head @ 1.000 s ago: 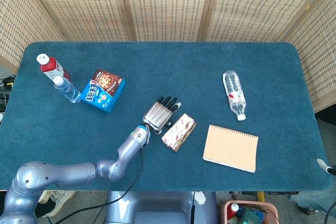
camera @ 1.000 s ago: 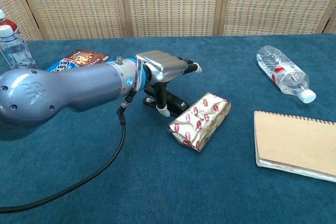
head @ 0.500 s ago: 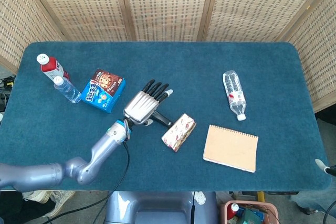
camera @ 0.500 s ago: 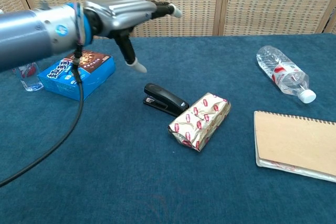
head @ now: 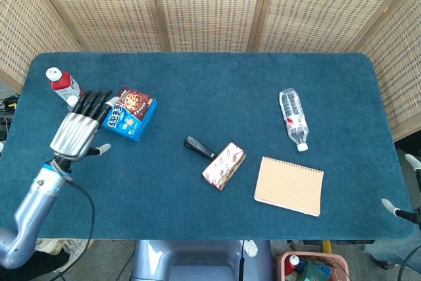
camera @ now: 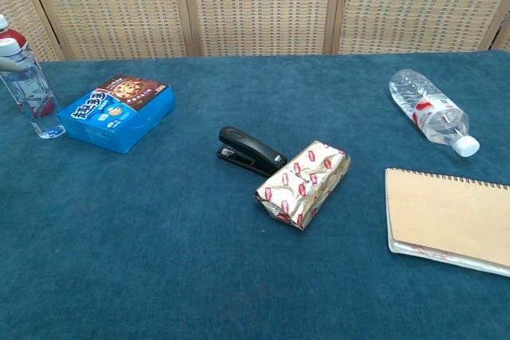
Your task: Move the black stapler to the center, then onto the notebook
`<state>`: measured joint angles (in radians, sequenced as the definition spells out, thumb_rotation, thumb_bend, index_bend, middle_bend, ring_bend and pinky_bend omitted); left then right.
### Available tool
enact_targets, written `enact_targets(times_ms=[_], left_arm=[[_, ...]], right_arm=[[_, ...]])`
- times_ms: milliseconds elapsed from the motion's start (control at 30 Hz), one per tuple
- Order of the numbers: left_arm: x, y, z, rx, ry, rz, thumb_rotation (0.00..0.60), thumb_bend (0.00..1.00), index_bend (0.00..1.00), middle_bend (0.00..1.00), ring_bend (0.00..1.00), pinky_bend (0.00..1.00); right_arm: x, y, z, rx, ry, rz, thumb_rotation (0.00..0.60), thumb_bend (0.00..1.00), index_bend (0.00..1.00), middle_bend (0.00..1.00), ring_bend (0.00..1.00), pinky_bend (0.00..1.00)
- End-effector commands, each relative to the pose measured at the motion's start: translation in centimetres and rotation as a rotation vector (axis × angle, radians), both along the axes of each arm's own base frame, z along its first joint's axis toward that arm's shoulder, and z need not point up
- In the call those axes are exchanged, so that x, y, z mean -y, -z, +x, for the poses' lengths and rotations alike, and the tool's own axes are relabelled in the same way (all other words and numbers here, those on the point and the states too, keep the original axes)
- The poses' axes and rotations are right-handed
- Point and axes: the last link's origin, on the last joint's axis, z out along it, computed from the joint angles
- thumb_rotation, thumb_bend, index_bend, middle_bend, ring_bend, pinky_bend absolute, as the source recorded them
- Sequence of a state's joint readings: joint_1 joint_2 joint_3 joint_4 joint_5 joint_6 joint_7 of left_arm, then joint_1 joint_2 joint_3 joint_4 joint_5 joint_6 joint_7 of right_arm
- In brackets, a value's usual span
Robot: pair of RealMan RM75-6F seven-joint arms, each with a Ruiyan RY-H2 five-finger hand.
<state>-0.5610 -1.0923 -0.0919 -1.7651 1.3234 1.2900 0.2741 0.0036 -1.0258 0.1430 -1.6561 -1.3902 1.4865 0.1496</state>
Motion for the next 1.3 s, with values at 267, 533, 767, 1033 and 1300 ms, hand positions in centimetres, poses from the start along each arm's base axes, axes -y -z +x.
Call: enact_targets(times_ms=[267, 533, 767, 1033, 1300], left_arm=[[7.3, -3.8, -7.7, 0.052, -0.294, 0.144, 0.6, 0.03, 0.0, 0.0, 0.0, 0.0], [7.3, -3.8, -8.1, 0.078, -0.282, 0.128, 0.6, 0.04, 0.0, 0.0, 0.0, 0.0], [6.9, -4.0, -8.0, 0.092, -0.286, 0.125, 0.6, 0.04, 0.0, 0.0, 0.0, 0.0], [6.4, -4.0, -8.4, 0.098, -0.313, 0.113, 0.6, 0.04, 0.0, 0.0, 0.0, 0.0], [6.0, -4.2, -8.7, 0.09, -0.329, 0.13, 0.6, 0.04, 0.0, 0.0, 0.0, 0.0]], right_arm=[[8.6, 2.3, 8.2, 0.03, -0.239, 0.261, 0.6, 0.0, 0.0, 0.0, 0.0, 0.0], [15.1, 7.6, 15.4, 0.017, -0.34, 0.466, 0.6, 0.0, 0.0, 0.0, 0.0, 0.0], [19.6, 12.9, 20.6, 0.068, -0.341, 0.609, 0.6, 0.0, 0.0, 0.0, 0.0, 0.0], [22.5, 18.8, 25.6, 0.065, -0.332, 0.689, 0.6, 0.0, 0.0, 0.0, 0.0, 0.0], [23.7, 23.2, 28.7, 0.063, -0.279, 0.699, 0.6, 0.0, 0.0, 0.0, 0.0, 0.0]])
